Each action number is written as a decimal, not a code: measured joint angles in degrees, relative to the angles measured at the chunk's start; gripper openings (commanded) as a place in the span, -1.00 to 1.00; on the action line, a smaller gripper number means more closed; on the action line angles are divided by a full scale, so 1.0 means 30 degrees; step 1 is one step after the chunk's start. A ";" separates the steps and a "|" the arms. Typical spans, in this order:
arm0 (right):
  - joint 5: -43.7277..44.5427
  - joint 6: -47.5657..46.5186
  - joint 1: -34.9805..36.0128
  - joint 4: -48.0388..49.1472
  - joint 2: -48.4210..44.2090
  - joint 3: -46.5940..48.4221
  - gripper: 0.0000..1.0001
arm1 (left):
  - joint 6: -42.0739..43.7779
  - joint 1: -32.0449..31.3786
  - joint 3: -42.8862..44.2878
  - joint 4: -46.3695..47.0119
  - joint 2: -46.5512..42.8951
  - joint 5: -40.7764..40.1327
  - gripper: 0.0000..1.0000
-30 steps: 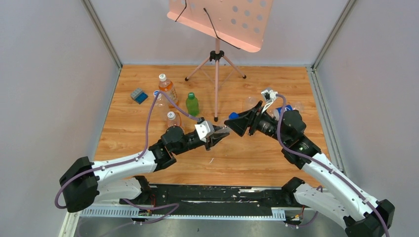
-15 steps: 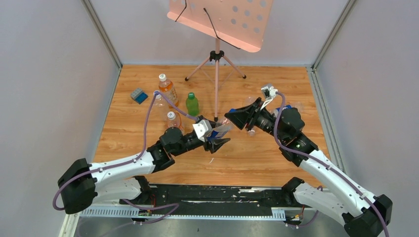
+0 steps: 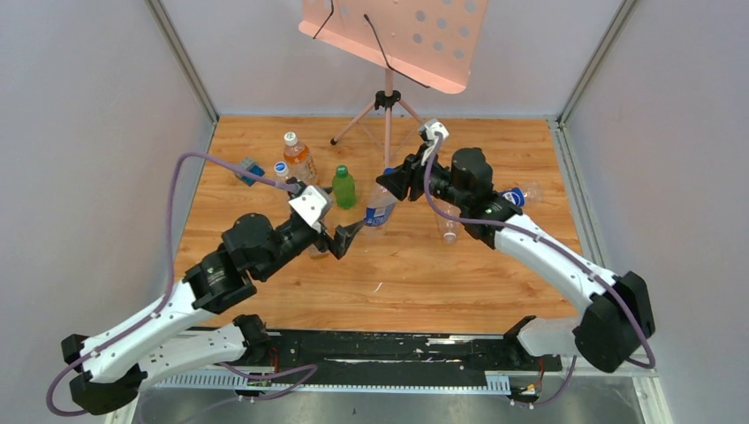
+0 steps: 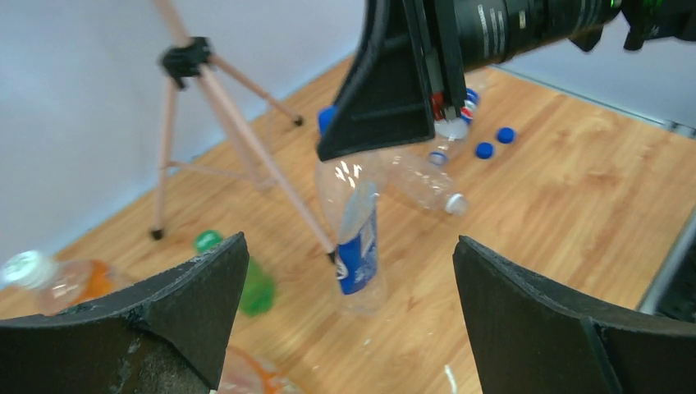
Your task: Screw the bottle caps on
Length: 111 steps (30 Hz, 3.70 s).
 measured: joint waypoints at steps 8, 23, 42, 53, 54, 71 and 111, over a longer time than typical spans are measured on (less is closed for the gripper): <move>-0.1705 -0.1719 0.0029 0.0605 0.4641 0.1814 -0.99 | 0.2390 0.0423 0.4146 -0.5814 -0.0444 -0.5238 1.00; -0.2084 -0.4590 0.1202 0.1523 0.8619 0.4328 -0.88 | 0.5872 0.1486 -0.1494 -0.2754 -0.2987 -0.8626 1.00; -0.2288 -0.5923 0.1690 0.1457 0.8714 0.4364 0.11 | 0.5916 0.3439 -0.2135 -0.0583 -0.4328 -0.7009 1.00; -0.2273 -0.5829 0.1690 0.1384 0.8706 0.4364 0.62 | 0.5843 0.3643 -0.2135 -0.0583 -0.4328 -0.6309 1.00; -0.2259 -0.5792 0.1690 0.1319 0.8706 0.4364 0.70 | 0.5836 0.3650 -0.2135 -0.0583 -0.4328 -0.6273 1.00; 0.1909 -0.2033 0.1668 -0.1559 0.0109 0.1457 1.00 | 0.3424 0.3752 0.0233 -0.3519 -0.2688 -0.3504 1.00; 1.1227 1.3901 -1.2823 -1.0280 0.9661 0.2382 0.65 | -0.0947 0.3752 0.2346 -0.7402 0.0335 0.2470 1.00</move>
